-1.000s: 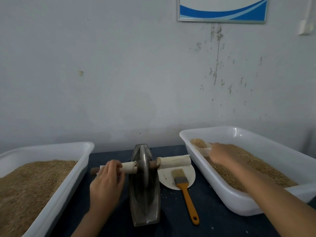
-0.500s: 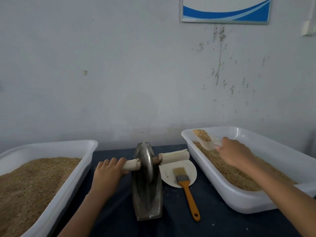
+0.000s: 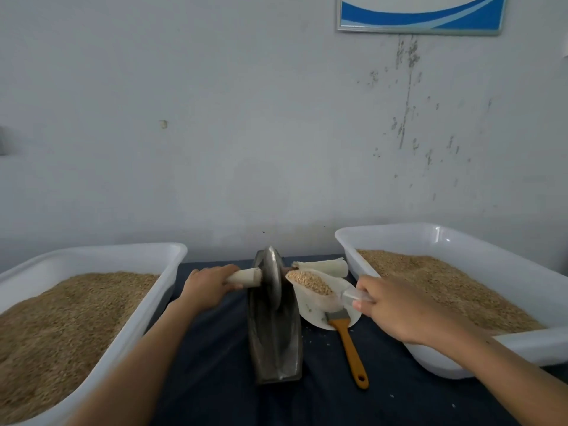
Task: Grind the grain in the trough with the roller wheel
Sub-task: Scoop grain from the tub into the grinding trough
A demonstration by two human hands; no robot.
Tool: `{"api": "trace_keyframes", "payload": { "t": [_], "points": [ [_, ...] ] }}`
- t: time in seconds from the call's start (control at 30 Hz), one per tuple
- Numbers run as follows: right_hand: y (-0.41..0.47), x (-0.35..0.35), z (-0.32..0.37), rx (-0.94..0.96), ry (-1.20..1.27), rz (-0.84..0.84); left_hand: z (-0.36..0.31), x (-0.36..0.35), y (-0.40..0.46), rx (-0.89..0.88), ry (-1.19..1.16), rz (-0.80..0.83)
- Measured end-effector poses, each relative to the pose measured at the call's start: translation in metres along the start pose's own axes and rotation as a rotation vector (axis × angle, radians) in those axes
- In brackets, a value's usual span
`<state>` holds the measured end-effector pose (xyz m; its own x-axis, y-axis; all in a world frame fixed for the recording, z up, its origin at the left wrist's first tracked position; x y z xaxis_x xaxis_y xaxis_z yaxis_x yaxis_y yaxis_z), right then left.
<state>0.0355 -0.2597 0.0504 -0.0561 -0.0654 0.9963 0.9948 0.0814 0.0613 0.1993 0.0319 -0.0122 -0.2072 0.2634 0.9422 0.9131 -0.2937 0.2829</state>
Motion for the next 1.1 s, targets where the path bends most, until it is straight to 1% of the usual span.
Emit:
{"api": "trace_keyframes", "payload": {
  "t": [0.1, 0.23, 0.4, 0.53, 0.7, 0.83, 1.0, 1.1],
  "points": [
    [-0.002, -0.003, 0.003, 0.026, -0.038, 0.025, 0.001, 0.005, 0.009, 0.031, -0.084, 0.045],
    [0.000, -0.001, 0.006, 0.082, -0.083, 0.033, 0.004, 0.009, 0.021, 0.064, -0.248, 0.162],
    [0.011, 0.006, 0.022, 0.165, -0.216, -0.032, 0.001, 0.016, 0.031, 0.039, -0.202, 0.209],
    [0.019, 0.010, 0.034, 0.193, -0.318, -0.101, -0.001, 0.019, 0.035, 0.028, -0.163, 0.233],
    [0.024, 0.013, 0.044, 0.190, -0.465, -0.158, -0.001, 0.020, 0.037, 0.031, -0.169, 0.270],
    [0.028, 0.013, 0.049, 0.192, -0.557, -0.127, 0.001, 0.020, 0.036, 0.012, -0.216, 0.279],
    [0.026, 0.008, 0.054, 0.288, -0.608, -0.262, 0.007, 0.019, 0.035, 0.018, -0.320, 0.309],
    [0.027, 0.003, 0.057, 0.348, -0.666, -0.315, 0.008, 0.017, 0.035, 0.024, -0.349, 0.322]
  ]
}}
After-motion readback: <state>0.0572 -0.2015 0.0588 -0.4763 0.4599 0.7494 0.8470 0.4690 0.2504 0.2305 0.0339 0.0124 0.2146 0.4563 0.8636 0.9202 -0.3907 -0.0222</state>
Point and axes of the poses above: each hand's wrist, its own y-axis towards the middle knuckle, its own x-axis out of the back of the hand, z = x × y, the point moved 1 cm from there along y, towards the middle knuckle, and after that the axes turned 7 degrees about -y, right-handed, at the moved point
